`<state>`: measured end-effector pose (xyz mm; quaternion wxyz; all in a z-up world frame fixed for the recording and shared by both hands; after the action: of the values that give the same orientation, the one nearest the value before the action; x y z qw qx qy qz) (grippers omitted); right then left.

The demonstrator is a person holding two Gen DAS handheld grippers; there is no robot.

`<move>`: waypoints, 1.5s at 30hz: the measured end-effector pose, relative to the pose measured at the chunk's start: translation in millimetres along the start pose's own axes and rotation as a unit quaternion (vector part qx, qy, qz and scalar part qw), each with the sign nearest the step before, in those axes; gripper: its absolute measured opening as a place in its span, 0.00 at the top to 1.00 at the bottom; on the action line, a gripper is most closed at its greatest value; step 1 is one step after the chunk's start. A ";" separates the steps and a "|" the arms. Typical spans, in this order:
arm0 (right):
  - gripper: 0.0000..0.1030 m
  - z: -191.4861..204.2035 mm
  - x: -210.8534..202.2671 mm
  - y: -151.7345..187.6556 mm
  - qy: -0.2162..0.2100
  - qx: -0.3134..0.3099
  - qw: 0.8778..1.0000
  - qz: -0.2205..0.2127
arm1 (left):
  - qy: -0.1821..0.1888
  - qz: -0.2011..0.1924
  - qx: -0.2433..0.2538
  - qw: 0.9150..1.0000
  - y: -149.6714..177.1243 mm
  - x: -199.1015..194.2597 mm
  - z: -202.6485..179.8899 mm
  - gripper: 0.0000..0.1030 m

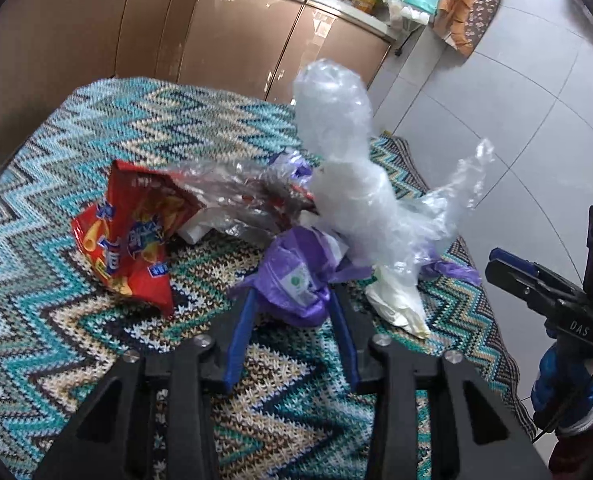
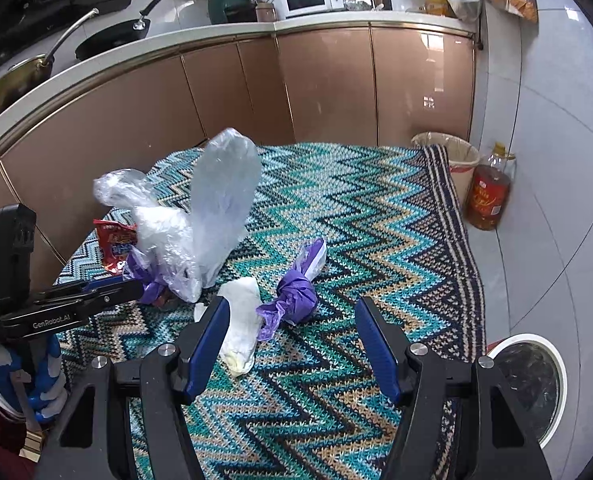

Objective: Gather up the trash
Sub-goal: 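Grasp the purple glove with the left tool while the right tool grasps another purple glove, then carry both purple gloves over the white bin and open both tools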

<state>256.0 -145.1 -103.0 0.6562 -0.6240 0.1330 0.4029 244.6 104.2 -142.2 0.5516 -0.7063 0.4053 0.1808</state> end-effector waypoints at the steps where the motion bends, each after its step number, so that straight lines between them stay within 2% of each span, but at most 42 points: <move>1: 0.39 -1.0 3.0 0.8 0.000 0.001 1.000 0.003 | 0.000 0.001 -0.004 1.000 0.9 1.7 1.9 0.68; 6: 0.39 -5.2 14.9 2.2 -0.002 0.006 1.000 0.016 | 0.000 0.000 -0.017 1.000 6.6 3.6 11.5 0.74; 14: 0.39 -4.7 30.0 1.3 -0.013 0.007 1.000 0.027 | 0.016 -0.011 -0.026 0.999 18.7 -18.2 13.7 0.75; 19: 0.42 -6.5 38.4 1.4 -0.018 0.013 0.999 0.033 | 0.080 -0.010 -0.082 0.993 19.1 -34.5 25.8 0.75; 20: 0.42 -6.8 40.0 1.1 -0.019 0.014 0.999 0.034 | 0.081 -0.008 -0.089 0.993 19.4 -35.6 28.1 0.75; 23: 0.46 -6.2 44.0 -0.9 -0.022 0.013 0.999 0.036 | 0.047 -0.013 -0.072 0.996 20.1 -43.3 27.8 0.75; 25: 0.54 -5.7 47.9 -1.4 -0.028 0.012 0.999 0.040 | 0.027 -0.020 -0.054 0.998 21.2 -50.3 24.8 0.76; 26: 0.56 -5.3 49.7 -1.1 -0.030 0.013 0.999 0.043 | 0.022 -0.022 -0.048 0.998 21.9 -52.9 24.4 0.76; 30: 0.75 -3.3 55.0 1.7 -0.038 0.014 0.998 0.053 | 0.001 -0.029 -0.036 0.999 28.9 -66.9 21.9 0.77; 32: 0.79 -2.2 53.9 3.4 -0.038 0.014 0.998 0.055 | -0.004 -0.032 -0.035 0.999 34.3 -72.9 22.2 0.77; 34: 0.89 -1.0 49.4 5.2 -0.037 0.014 0.998 0.053 | -0.004 -0.038 -0.036 0.999 35.2 -80.4 23.7 0.77; 45: 0.91 5.9 -5.2 18.1 -0.032 0.010 0.999 0.019 | 0.002 -0.073 -0.028 0.997 50.1 -126.8 5.2 0.77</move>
<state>238.1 -143.4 -111.2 0.6585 -0.6013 0.1279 0.4341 130.1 153.1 -86.5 0.5424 -0.7497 0.3485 0.1496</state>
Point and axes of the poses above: each gripper's, at about its wrist camera, not at the fingertips, and x roughly the way its jaws point, z to its left, y to its underside, the point moved 1 cm from there along x, roughly the way its jaws point, and after that the axes turned 3 degrees about x, right-handed, at the moved point
